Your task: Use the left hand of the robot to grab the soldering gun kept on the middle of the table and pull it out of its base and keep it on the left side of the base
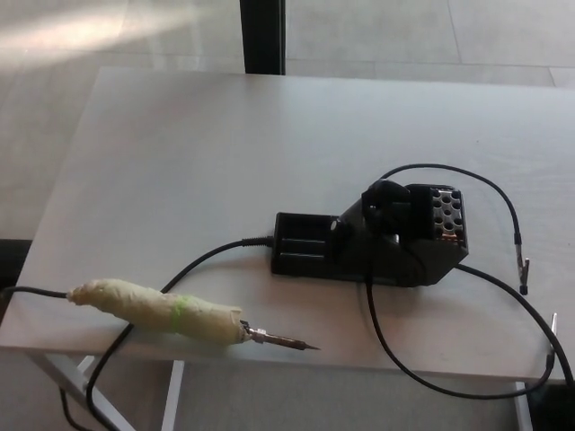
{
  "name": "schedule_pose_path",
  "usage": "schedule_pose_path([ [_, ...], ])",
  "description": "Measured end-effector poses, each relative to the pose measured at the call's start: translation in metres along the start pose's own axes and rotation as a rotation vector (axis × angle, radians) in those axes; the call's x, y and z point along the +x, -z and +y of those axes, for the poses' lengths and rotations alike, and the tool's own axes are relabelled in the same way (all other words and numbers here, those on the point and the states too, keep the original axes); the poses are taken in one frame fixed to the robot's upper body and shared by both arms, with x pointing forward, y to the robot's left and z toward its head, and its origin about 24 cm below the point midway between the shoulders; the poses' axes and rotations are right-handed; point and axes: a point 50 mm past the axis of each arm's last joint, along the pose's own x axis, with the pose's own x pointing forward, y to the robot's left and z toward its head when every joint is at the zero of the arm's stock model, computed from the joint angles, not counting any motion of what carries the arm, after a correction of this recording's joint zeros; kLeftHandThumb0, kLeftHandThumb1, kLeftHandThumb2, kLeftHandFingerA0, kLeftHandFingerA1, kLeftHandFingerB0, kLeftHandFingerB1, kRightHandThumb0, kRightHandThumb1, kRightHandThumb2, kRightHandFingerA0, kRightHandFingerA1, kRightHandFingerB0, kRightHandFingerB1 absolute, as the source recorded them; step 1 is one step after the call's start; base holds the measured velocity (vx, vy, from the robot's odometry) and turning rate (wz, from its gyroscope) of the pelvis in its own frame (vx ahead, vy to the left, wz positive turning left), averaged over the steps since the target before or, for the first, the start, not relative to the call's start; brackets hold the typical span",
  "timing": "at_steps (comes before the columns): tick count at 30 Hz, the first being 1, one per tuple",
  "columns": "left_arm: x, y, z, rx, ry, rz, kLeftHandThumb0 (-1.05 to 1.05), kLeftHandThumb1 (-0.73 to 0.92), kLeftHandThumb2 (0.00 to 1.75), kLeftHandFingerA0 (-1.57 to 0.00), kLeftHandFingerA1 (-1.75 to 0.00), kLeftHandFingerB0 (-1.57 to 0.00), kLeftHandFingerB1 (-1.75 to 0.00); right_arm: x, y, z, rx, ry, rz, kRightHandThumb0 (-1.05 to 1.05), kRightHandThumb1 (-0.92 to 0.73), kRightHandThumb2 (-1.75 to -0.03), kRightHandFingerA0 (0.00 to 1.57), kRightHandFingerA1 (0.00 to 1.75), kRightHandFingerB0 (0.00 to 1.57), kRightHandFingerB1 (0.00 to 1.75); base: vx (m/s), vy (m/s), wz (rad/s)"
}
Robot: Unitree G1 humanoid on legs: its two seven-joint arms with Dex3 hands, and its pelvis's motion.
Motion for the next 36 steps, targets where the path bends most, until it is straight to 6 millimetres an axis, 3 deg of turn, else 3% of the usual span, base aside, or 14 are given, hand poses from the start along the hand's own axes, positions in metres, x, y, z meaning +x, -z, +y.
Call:
schedule_pose_path([
  [1, -0.001, 0.010, -0.005, -0.023, 0.016, 0.039, -0.57, 0.63, 0.58, -0.76, -0.68, -0.73, -0.61, 0.000, 0.000, 0.000, 0.000, 0.000, 0.001, -1.02, -0.45, -1.11, 0.93, 1.55, 0.00, 1.42, 0.00, 0.000, 0.00],
  [2, -0.002, 0.021, -0.011, -0.044, 0.035, 0.082, -0.58, 0.61, 0.57, -0.76, -0.66, -0.76, -0.60, 0.000, 0.000, 0.000, 0.000, 0.000, 0.002, -1.04, -0.47, -1.31, 1.07, 1.39, 0.02, 0.91, 0.00, 0.000, 0.00],
  [9, -0.018, 0.084, -0.050, -0.129, 0.179, 0.348, -0.59, 0.63, 0.58, -0.73, -0.63, -0.72, -0.56, -0.001, 0.003, -0.001, -0.004, -0.001, 0.014, -1.05, -0.47, -1.30, 0.95, 1.35, 0.00, 0.90, 0.00, 0.000, 0.00],
  [10, -0.021, 0.092, -0.056, -0.140, 0.203, 0.388, -0.59, 0.63, 0.58, -0.73, -0.63, -0.72, -0.56, -0.001, 0.005, -0.001, -0.006, -0.002, 0.022, -1.05, -0.49, -1.29, 0.87, 1.32, 0.07, 0.93, 0.00, 0.000, 0.00],
  [12, -0.027, 0.104, -0.064, -0.171, 0.228, 0.442, -0.63, 0.62, 0.59, -0.73, -0.61, -0.71, -0.54, -0.003, 0.009, -0.002, -0.011, -0.006, 0.037, -1.05, -0.46, -1.29, 0.91, 1.34, 0.04, 0.91, 0.00, 0.000, 0.00],
  [13, -0.030, 0.109, -0.067, -0.184, 0.238, 0.467, -0.61, 0.62, 0.59, -0.73, -0.61, -0.70, -0.55, -0.003, 0.010, -0.002, -0.014, -0.008, 0.045, -0.70, -0.22, -1.13, 1.20, 1.37, 0.00, 0.78, 0.00, 0.000, 0.00],
  [14, -0.033, 0.115, -0.070, -0.203, 0.250, 0.499, -0.61, 0.62, 0.58, -0.73, -0.64, -0.72, -0.57, -0.004, 0.012, -0.003, -0.018, -0.012, 0.053, -1.05, -0.47, -1.31, 0.91, 1.33, 0.03, 0.93, 0.00, 0.000, 0.00],
  [21, -0.037, 0.122, -0.067, -0.232, 0.252, 0.522, -0.58, 0.65, 0.58, -0.69, -0.62, -0.67, -0.55, -0.006, 0.018, -0.003, -0.030, -0.033, 0.076, -1.05, -0.46, -1.30, 0.92, 1.28, 0.00, 0.90, 0.00, 0.000, 0.00],
  [23, -0.037, 0.121, -0.067, -0.227, 0.255, 0.514, -0.57, 0.64, 0.58, -0.71, -0.62, -0.69, -0.55, -0.006, 0.019, -0.003, -0.034, -0.038, 0.081, -1.04, -0.40, -1.27, 1.02, 1.32, 0.00, 0.89, 0.00, 0.000, 0.00],
  [25, -0.037, 0.121, -0.067, -0.236, 0.256, 0.515, -0.58, 0.64, 0.58, -0.72, -0.61, -0.69, -0.55, -0.006, 0.019, -0.002, -0.037, -0.044, 0.084, -1.05, -0.44, -1.29, 0.90, 1.25, 0.05, 0.92, 0.00, 0.000, 0.00],
  [28, -0.037, 0.121, -0.068, -0.238, 0.263, 0.517, -0.58, 0.64, 0.58, -0.69, -0.62, -0.68, -0.55, -0.006, 0.019, -0.002, -0.038, -0.050, 0.085, -1.04, -0.42, -1.29, 0.97, 1.28, 0.00, 0.89, 0.00, 0.000, 0.00],
  [32, -0.037, 0.120, -0.068, -0.252, 0.263, 0.506, -0.57, 0.64, 0.58, -0.72, -0.61, -0.69, -0.55, -0.006, 0.019, -0.001, -0.038, -0.055, 0.087, -1.05, -0.43, -1.30, 0.92, 1.24, 0.05, 0.91, 0.00, 0.000, 0.00],
  [34, -0.037, 0.120, -0.068, -0.256, 0.263, 0.505, -0.57, 0.64, 0.58, -0.72, -0.61, -0.69, -0.55, -0.006, 0.019, -0.001, -0.039, -0.057, 0.087, -0.97, -0.41, -1.28, 0.94, 1.23, 0.08, 0.89, 0.00, 0.000, 0.00],
  [36, -0.037, 0.120, -0.069, -0.260, 0.263, 0.504, -0.58, 0.64, 0.58, -0.75, -0.61, -0.71, -0.55, -0.006, 0.019, -0.001, -0.039, -0.058, 0.087, -0.94, -0.42, -1.29, 1.07, 1.25, 0.00, 0.86, 0.00, 0.000, 0.00],
])
